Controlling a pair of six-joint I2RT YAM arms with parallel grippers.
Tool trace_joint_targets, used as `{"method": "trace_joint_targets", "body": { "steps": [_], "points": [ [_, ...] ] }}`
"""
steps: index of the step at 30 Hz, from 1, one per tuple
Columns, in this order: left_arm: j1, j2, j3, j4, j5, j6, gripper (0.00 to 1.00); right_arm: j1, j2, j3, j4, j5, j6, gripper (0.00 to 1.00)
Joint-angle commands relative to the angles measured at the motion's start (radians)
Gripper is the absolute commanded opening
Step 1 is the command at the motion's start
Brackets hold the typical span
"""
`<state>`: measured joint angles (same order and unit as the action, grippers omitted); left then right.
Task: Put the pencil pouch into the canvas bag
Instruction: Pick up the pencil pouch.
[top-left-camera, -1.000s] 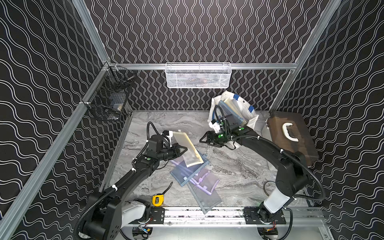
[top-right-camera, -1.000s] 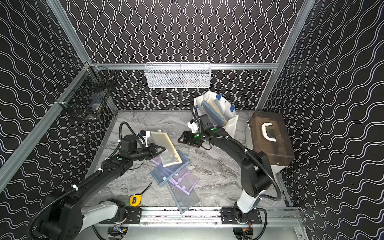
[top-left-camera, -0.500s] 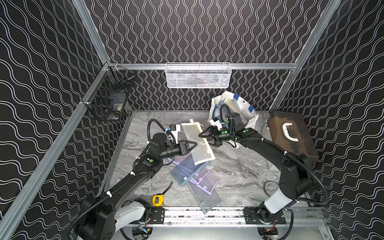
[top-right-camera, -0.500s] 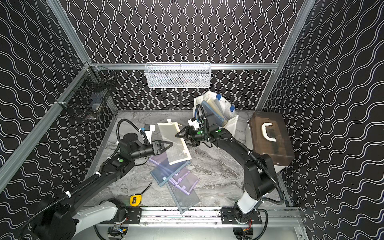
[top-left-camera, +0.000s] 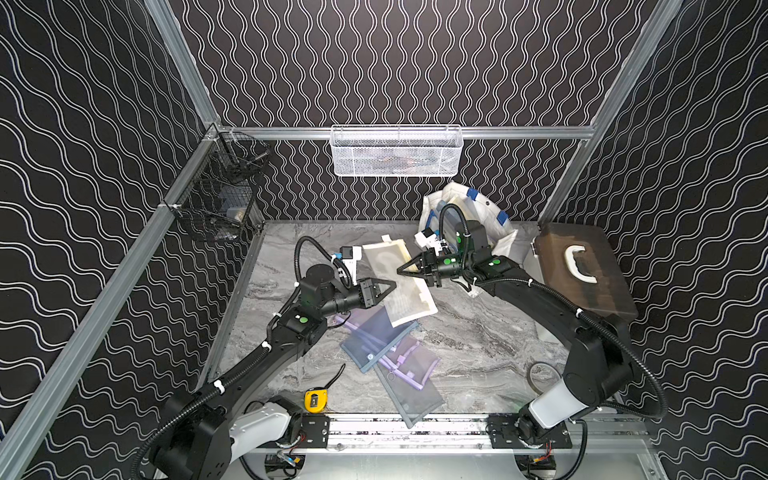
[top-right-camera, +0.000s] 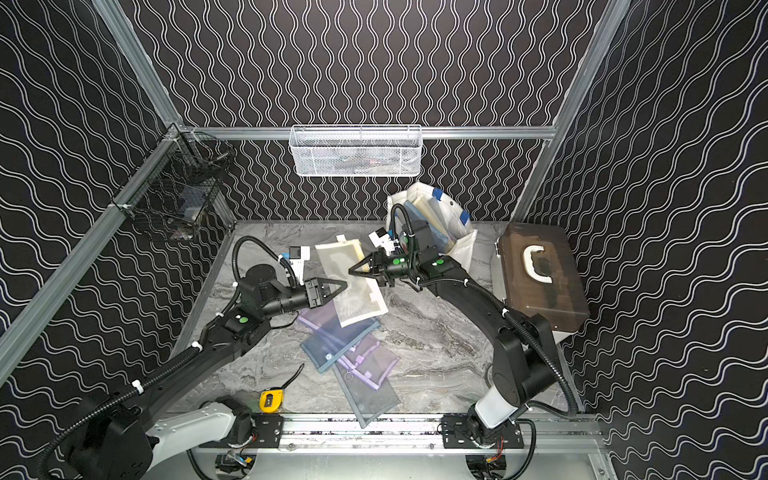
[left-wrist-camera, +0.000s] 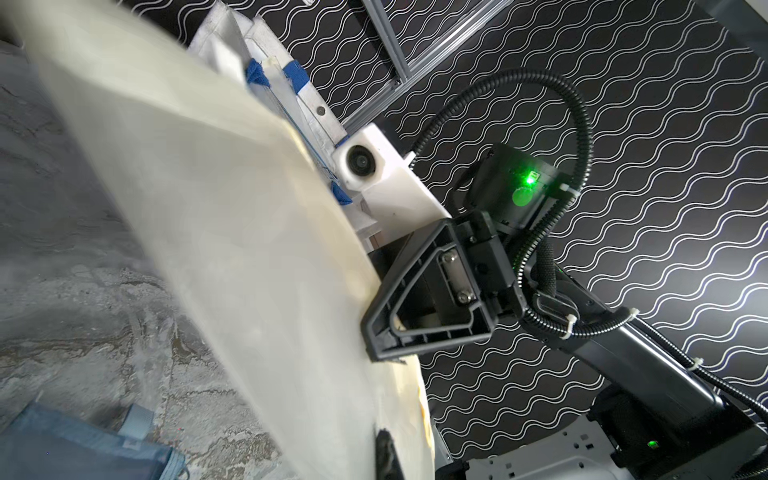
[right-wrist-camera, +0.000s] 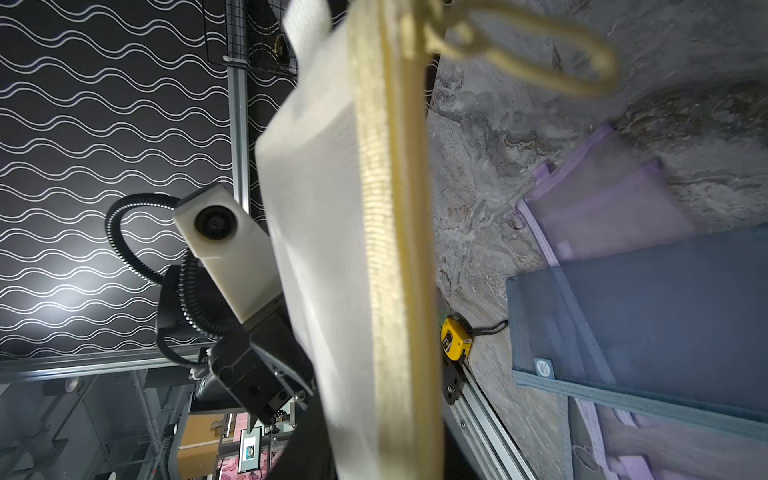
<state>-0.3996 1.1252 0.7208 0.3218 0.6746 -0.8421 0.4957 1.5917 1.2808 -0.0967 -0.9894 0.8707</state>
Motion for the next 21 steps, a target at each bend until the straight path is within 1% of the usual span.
{"method": "trace_joint_targets", "body": {
  "steps": [1,3,7,8,9,10,12,13,14,15,16,18,19,21],
  "points": [
    [0.000,0.004,-0.009,0.048,-0.011,-0.014,0.00,-0.008,-0.025,-0.018,0.105,0.007,0.037,0.26],
    [0.001,0.002,-0.012,0.043,-0.011,-0.012,0.00,-0.012,-0.028,-0.032,0.152,-0.001,0.069,0.26],
    [0.001,0.002,-0.001,0.005,-0.016,0.010,0.00,-0.012,-0.025,-0.036,0.176,0.007,0.077,0.25],
    [0.001,0.004,0.001,-0.001,-0.016,0.014,0.00,-0.013,-0.024,-0.035,0.179,0.007,0.077,0.24],
    [0.002,0.010,0.010,-0.003,-0.017,0.016,0.00,-0.013,-0.025,-0.033,0.175,0.011,0.073,0.21],
    [0.002,0.017,0.017,-0.005,-0.014,0.020,0.00,-0.013,-0.026,-0.031,0.159,0.016,0.062,0.16],
    [0.002,0.037,0.044,-0.037,-0.016,0.040,0.00,-0.013,-0.026,-0.018,0.108,0.031,0.022,0.02],
    [0.002,0.048,0.064,-0.073,-0.019,0.064,0.00,-0.013,-0.026,-0.001,0.059,0.047,-0.015,0.00],
    [0.002,0.056,0.081,-0.107,-0.021,0.087,0.07,-0.014,-0.025,0.022,-0.002,0.073,-0.064,0.00],
    [0.002,0.067,0.101,-0.151,-0.027,0.115,0.19,-0.018,-0.022,0.054,-0.089,0.107,-0.125,0.00],
    [0.002,0.074,0.119,-0.211,-0.042,0.147,0.35,-0.027,-0.017,0.092,-0.174,0.153,-0.182,0.00],
    [0.002,0.084,0.150,-0.334,-0.084,0.215,0.61,-0.034,0.001,0.183,-0.345,0.265,-0.310,0.00],
    [0.002,0.087,0.160,-0.397,-0.109,0.252,0.72,-0.061,0.017,0.248,-0.437,0.335,-0.391,0.00],
    [0.002,0.088,0.174,-0.508,-0.156,0.316,0.88,-0.080,0.063,0.385,-0.585,0.451,-0.528,0.00]
  ]
}}
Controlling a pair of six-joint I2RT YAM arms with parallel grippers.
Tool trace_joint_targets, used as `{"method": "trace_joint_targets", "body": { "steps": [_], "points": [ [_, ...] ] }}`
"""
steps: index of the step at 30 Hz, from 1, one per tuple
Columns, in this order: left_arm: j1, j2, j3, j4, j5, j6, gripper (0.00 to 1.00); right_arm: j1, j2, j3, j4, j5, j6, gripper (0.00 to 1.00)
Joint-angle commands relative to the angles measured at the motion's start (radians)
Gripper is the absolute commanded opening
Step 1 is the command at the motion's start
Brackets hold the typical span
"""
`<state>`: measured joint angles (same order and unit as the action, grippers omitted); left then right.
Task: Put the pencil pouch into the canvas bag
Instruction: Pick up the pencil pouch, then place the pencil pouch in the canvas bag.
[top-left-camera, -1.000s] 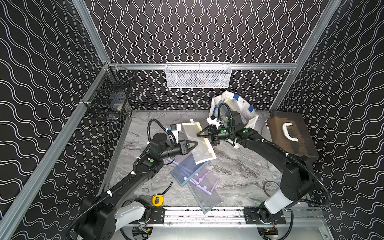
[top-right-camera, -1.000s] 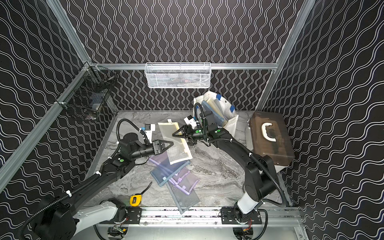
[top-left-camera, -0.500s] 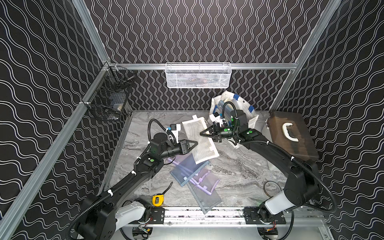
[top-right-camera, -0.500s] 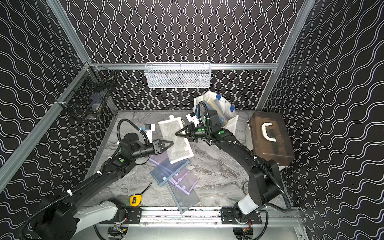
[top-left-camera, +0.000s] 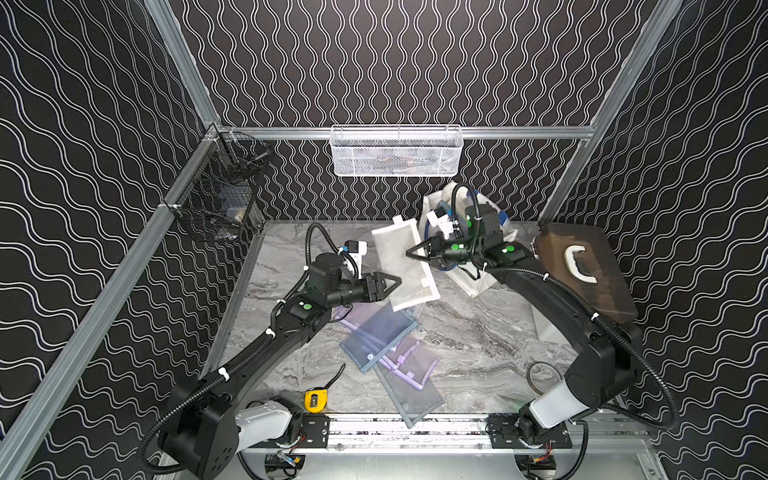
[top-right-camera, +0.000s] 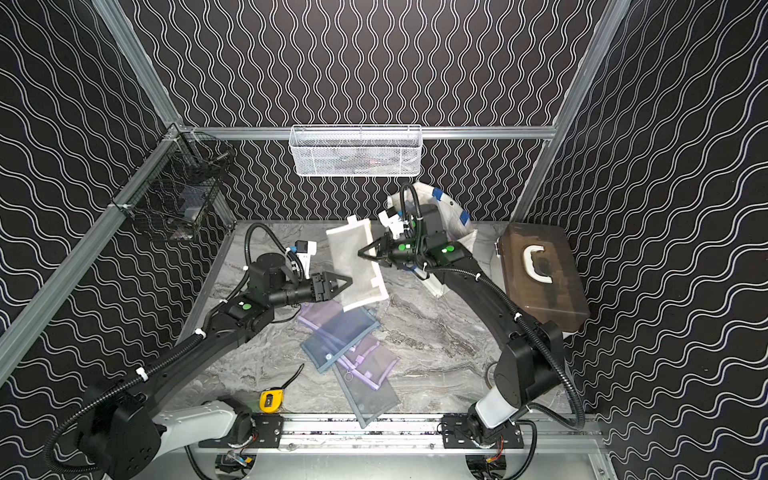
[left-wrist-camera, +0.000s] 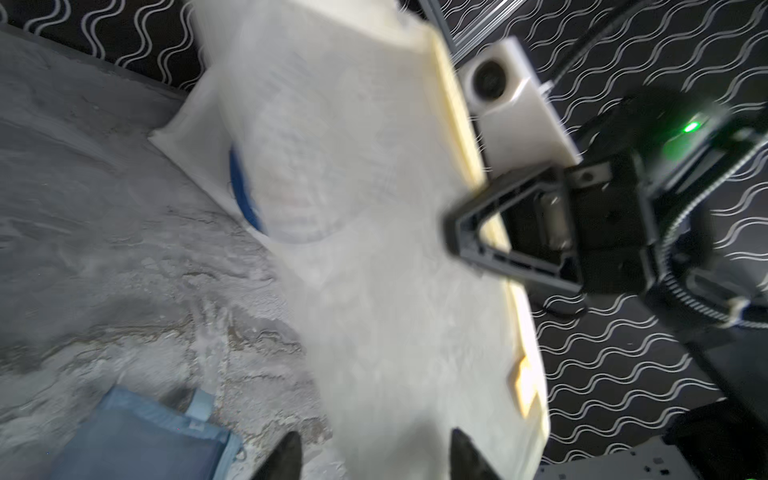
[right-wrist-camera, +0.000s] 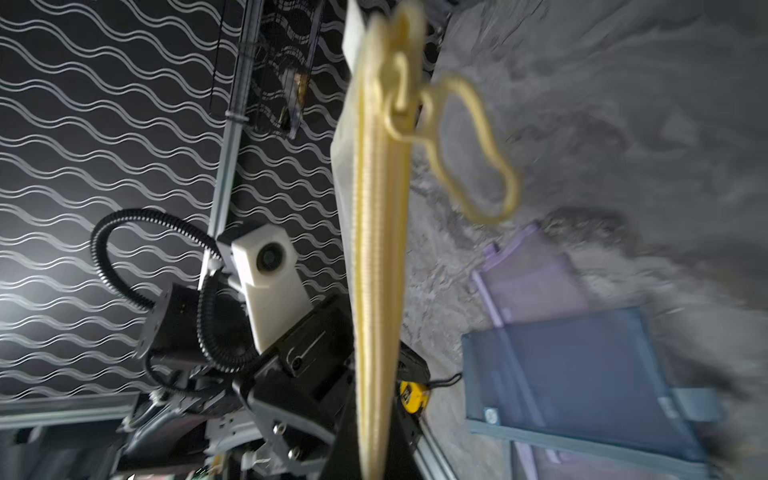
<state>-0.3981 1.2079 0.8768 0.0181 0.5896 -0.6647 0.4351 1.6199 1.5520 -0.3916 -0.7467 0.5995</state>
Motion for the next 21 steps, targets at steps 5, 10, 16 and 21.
{"method": "trace_joint_targets", "body": {
  "steps": [5,10,16,21],
  "points": [
    [0.001,-0.015,-0.019,-0.278,-0.119,0.161,0.99,-0.094,0.186,0.484,-0.510,0.420,-0.497,0.00],
    [0.001,-0.014,-0.027,-0.281,-0.105,0.155,0.99,-0.176,0.303,0.750,-0.550,0.581,-0.638,0.00],
    [0.001,-0.017,-0.033,-0.275,-0.107,0.143,0.99,-0.200,0.347,0.757,-0.473,0.710,-0.850,0.00],
    [0.001,-0.019,-0.035,-0.272,-0.111,0.141,0.99,-0.202,0.370,0.728,-0.447,0.741,-0.950,0.00]
  ]
}}
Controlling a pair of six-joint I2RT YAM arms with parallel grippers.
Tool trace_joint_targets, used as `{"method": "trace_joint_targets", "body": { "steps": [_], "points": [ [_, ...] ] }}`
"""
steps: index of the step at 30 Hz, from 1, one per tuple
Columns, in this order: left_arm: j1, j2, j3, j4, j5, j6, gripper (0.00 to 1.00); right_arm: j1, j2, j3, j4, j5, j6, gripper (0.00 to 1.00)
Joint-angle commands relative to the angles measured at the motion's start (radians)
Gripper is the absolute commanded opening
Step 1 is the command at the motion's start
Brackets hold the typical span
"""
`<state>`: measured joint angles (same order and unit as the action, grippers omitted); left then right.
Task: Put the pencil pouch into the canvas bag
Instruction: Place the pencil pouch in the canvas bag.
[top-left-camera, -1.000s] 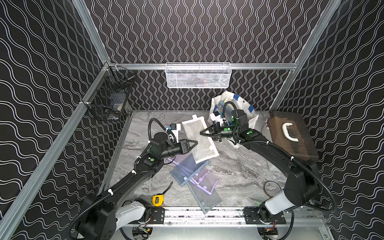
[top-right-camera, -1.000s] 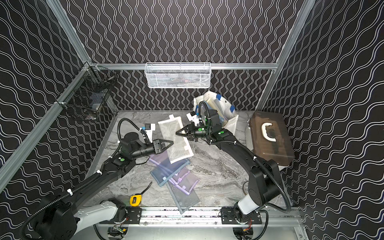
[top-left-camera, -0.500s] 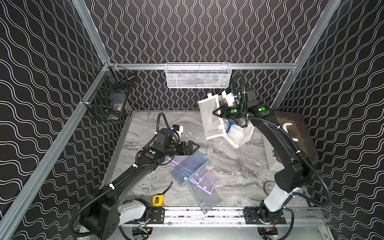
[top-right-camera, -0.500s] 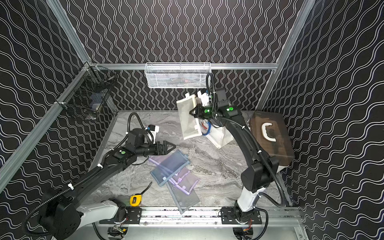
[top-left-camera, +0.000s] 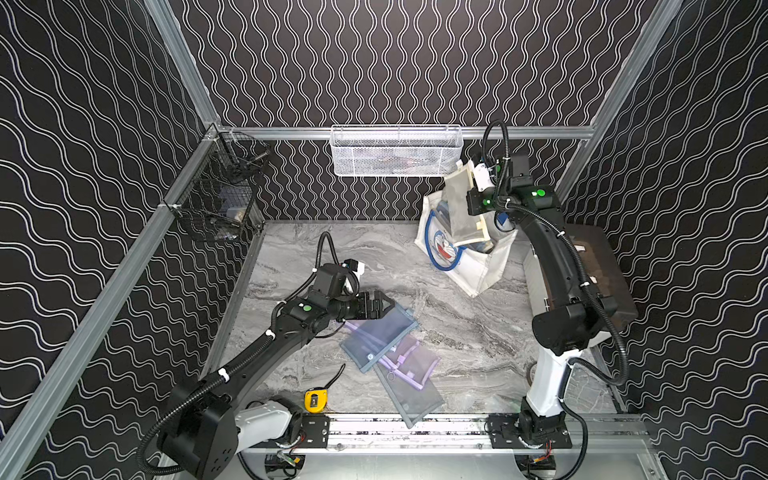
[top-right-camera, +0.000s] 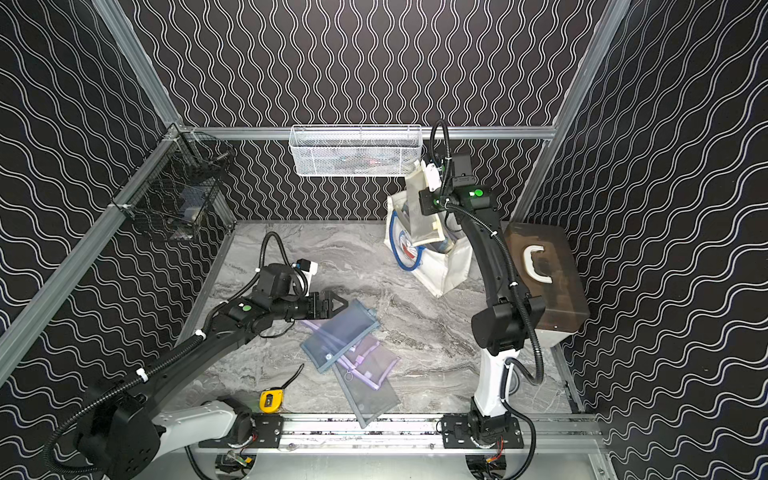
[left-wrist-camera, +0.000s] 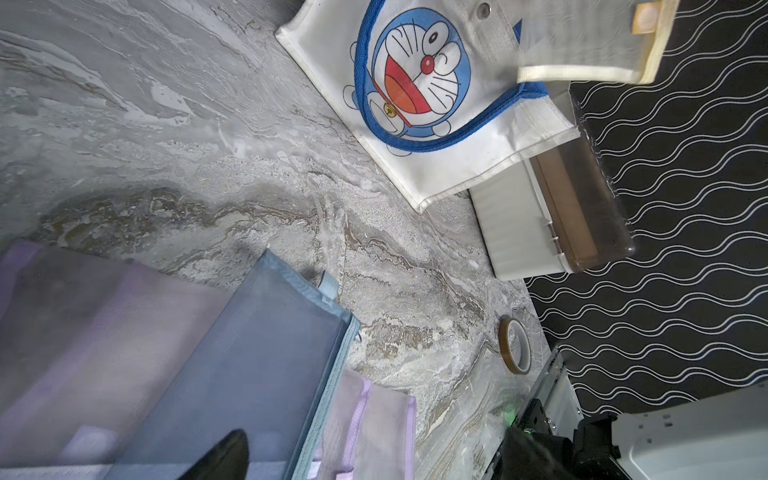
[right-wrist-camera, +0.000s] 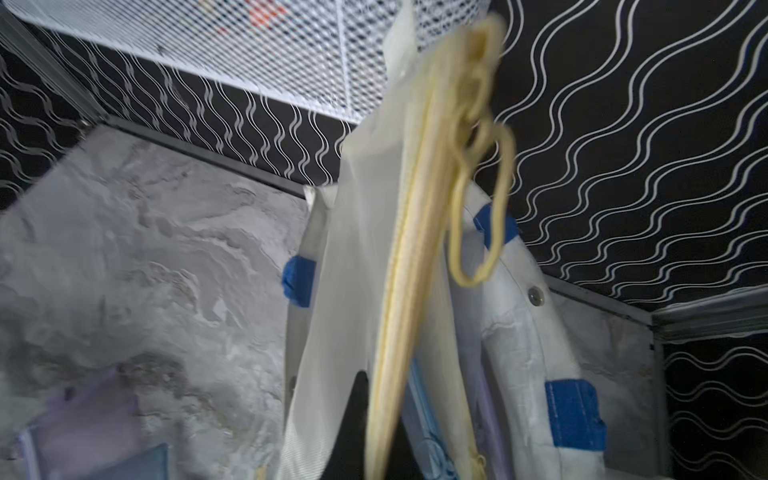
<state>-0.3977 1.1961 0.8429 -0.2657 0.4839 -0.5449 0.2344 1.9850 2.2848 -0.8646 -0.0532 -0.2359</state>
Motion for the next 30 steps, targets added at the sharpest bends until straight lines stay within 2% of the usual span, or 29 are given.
{"method": "trace_joint_targets", "body": {
  "steps": [1,10,17,22,30],
  "points": [
    [0.000,-0.005,0.001,0.007,-0.006,0.023,0.99,-0.004,0.008,-0.003,0.032,0.054,-0.123,0.00],
    [0.000,0.003,-0.016,0.021,-0.008,0.008,0.99,-0.016,0.019,0.129,0.057,-0.012,-0.082,0.00],
    [0.000,0.004,-0.016,0.017,-0.013,0.008,0.99,-0.024,-0.013,-0.003,0.088,-0.032,-0.082,0.00],
    [0.000,-0.001,-0.017,0.016,-0.017,0.010,0.99,-0.023,-0.037,-0.154,0.134,-0.033,-0.083,0.00],
    [0.000,-0.010,-0.024,0.025,-0.019,0.003,0.99,-0.024,-0.022,-0.231,0.137,-0.046,-0.078,0.00]
  ]
}}
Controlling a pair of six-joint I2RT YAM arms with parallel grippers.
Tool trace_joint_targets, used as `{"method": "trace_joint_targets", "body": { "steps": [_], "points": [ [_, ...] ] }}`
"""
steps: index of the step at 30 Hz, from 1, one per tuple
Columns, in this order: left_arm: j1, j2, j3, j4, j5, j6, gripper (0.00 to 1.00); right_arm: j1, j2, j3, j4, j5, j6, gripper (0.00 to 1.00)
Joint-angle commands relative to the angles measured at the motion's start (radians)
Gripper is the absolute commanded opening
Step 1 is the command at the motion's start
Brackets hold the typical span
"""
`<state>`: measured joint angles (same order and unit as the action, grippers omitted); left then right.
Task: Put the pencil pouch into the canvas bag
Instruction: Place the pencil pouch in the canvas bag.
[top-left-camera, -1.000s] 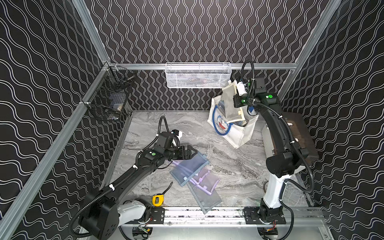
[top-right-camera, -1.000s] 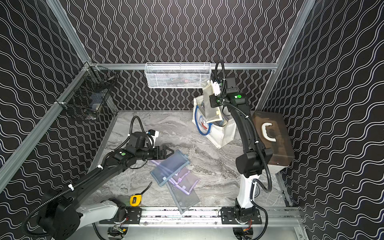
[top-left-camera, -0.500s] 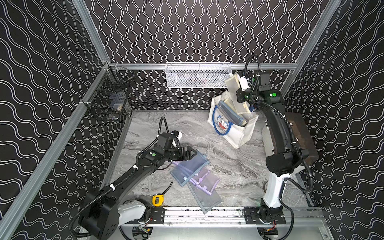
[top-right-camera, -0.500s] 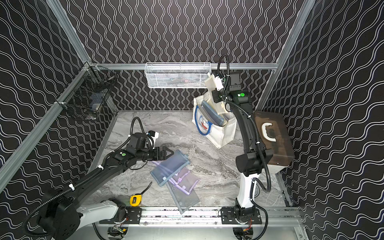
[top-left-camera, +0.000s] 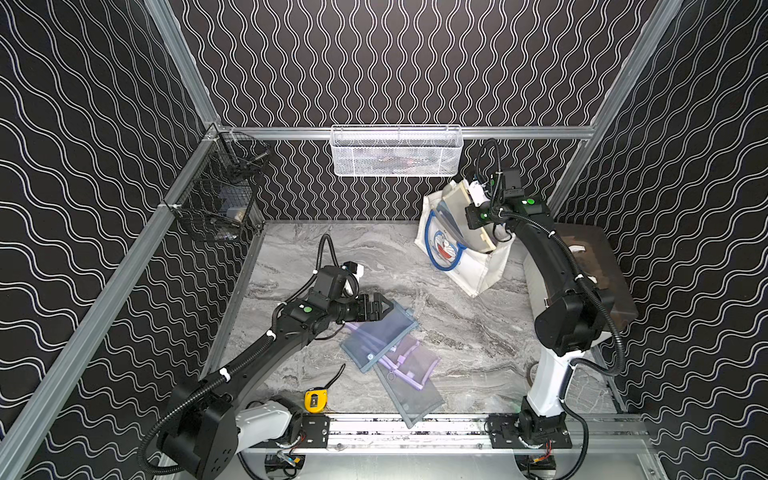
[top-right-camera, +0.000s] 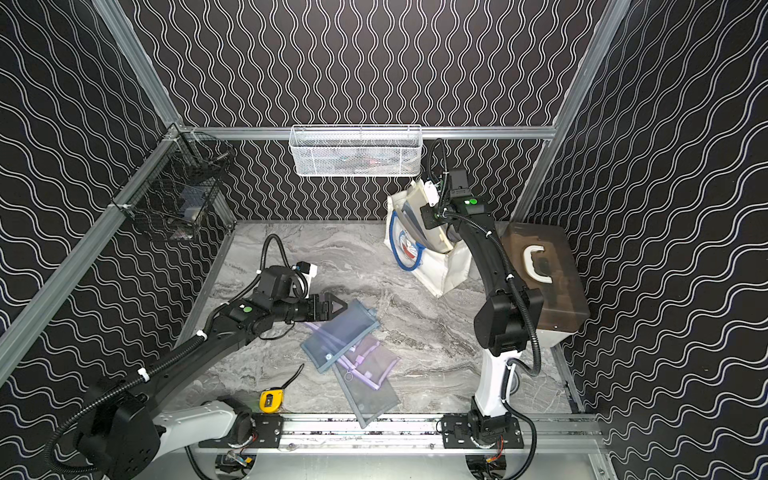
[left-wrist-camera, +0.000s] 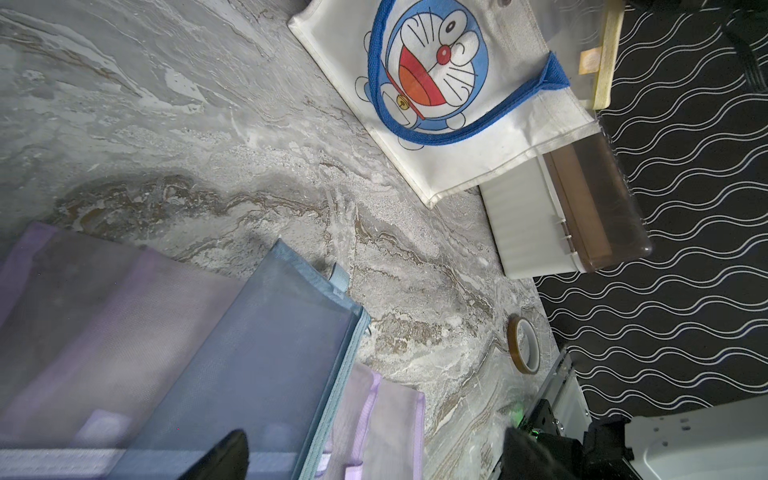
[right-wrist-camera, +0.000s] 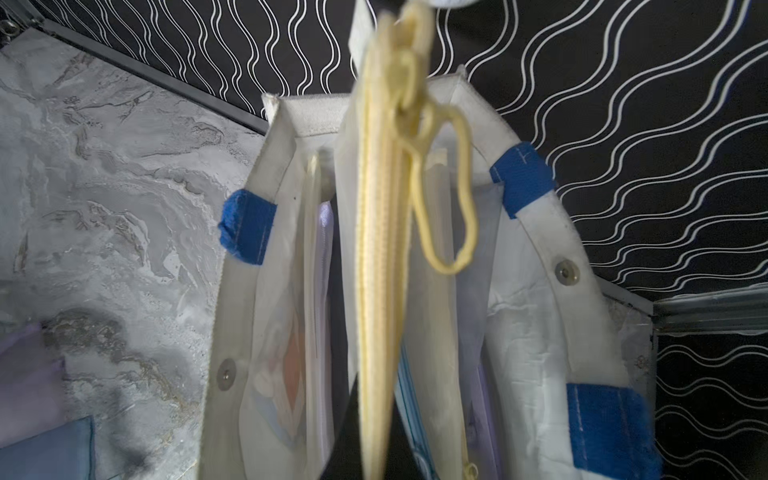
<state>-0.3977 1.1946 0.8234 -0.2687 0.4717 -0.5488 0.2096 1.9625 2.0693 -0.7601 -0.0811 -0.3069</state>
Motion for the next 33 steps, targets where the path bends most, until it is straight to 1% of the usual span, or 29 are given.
{"method": "trace_joint_targets", "body": {
  "steps": [1,7,12,17,22,23,24,26,28,30,31,33],
  "points": [
    [0.000,-0.011,-0.004,0.028,-0.007,0.008,0.99,0.002,0.003,-0.022,0.035,-0.021,-0.004,0.00],
    [0.000,-0.017,-0.005,0.031,-0.012,0.009,0.99,0.001,0.054,-0.046,0.054,-0.013,0.036,0.00],
    [0.001,-0.027,-0.009,0.028,-0.022,0.008,0.99,0.008,0.131,-0.013,0.047,-0.053,0.068,0.00],
    [0.000,-0.029,-0.005,0.020,-0.033,0.015,0.99,0.018,0.169,0.014,0.034,-0.076,0.098,0.00],
    [0.002,-0.031,-0.001,0.008,-0.041,0.021,0.99,0.031,0.180,0.015,0.025,-0.084,0.100,0.00],
    [0.002,-0.032,-0.001,0.004,-0.044,0.021,0.99,0.031,0.183,0.019,0.020,-0.079,0.102,0.02],
    [0.002,-0.033,-0.001,0.001,-0.047,0.019,0.99,0.032,0.183,0.031,0.012,-0.063,0.112,0.08],
    [0.002,-0.036,0.000,-0.006,-0.049,0.022,0.99,0.035,0.167,0.062,-0.008,0.003,0.143,0.24],
    [0.002,-0.040,-0.003,-0.012,-0.055,0.023,0.99,0.035,0.128,0.054,0.023,0.046,0.164,0.35],
    [0.002,-0.041,-0.009,-0.016,-0.059,0.021,0.99,0.034,0.095,0.055,0.048,0.090,0.182,0.54],
    [0.002,-0.042,-0.008,-0.019,-0.061,0.020,0.99,0.034,0.092,0.076,0.039,0.106,0.189,0.60],
    [0.002,-0.045,-0.008,-0.027,-0.066,0.016,0.99,0.034,0.092,0.154,-0.017,0.125,0.215,0.67]
  ]
}}
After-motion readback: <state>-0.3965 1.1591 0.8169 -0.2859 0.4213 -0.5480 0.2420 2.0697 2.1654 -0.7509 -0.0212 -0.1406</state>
